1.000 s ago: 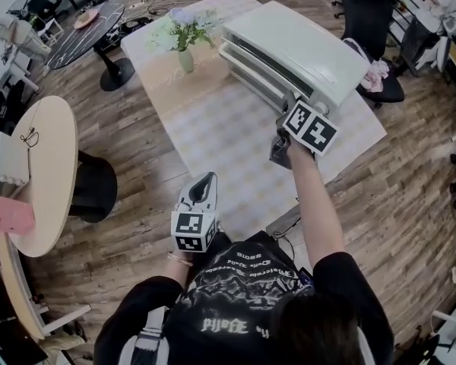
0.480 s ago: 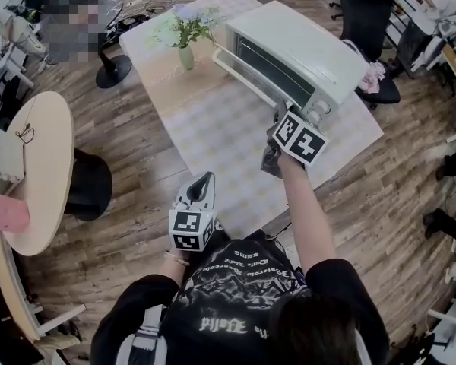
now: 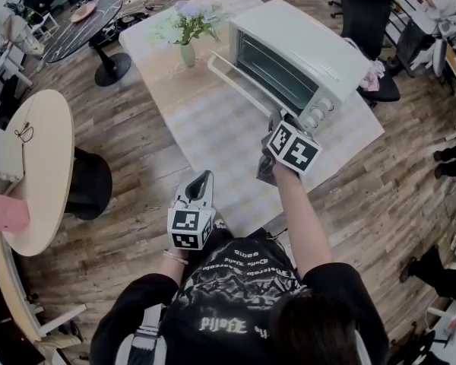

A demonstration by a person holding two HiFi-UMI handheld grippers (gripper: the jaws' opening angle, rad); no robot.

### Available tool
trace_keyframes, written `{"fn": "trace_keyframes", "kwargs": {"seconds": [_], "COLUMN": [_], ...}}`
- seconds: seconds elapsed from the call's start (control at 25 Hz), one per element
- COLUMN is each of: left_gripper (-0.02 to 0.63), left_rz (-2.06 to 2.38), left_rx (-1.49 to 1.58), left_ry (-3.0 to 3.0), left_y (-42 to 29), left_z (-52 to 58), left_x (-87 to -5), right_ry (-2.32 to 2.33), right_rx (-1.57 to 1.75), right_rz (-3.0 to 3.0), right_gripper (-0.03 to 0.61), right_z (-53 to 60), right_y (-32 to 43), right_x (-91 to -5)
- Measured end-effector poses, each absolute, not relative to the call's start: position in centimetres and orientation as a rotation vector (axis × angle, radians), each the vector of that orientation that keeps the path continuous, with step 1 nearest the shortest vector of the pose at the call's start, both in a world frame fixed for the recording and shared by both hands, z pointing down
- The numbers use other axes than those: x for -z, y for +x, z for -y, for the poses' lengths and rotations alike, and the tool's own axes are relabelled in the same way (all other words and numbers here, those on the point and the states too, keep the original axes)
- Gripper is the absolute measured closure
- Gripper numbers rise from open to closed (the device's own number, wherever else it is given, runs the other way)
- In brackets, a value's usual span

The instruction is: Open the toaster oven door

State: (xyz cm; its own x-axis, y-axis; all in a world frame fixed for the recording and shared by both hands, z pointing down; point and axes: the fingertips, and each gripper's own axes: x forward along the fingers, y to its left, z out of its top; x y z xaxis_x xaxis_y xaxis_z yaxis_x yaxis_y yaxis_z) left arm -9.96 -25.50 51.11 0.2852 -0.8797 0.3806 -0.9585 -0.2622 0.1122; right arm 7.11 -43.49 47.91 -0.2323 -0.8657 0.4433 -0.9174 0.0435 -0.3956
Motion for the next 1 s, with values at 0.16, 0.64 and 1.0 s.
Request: {"fn": "trace_keyframes", "kwargs": {"seconds": [0.16, 0.64, 1.0], "left_gripper": [0.594, 0.594, 0.594], "left_rz": [1.677, 1.692, 1.701], "left_rx": [-0.343, -0.332, -0.328], "left_ry": [2.236, 2.215, 2.205], "left_y": [-10.6, -11.8, -12.2], "left_z": [25.5, 25.8, 26.9], "left_x": [-51.3, -51.4, -51.5], "right_ry": [1.886, 1.781, 1.727], "right_rx": [-0.963, -1.090, -1.089], "right_rz": [2.187, 2.133, 2.111], "right_gripper": [0.439, 0.452, 0.460], "right_z": [42.8, 40.4, 39.5], "right_y": [6.5, 4.4, 3.3], "right_x": [-48.9, -52.7, -54.3]}}
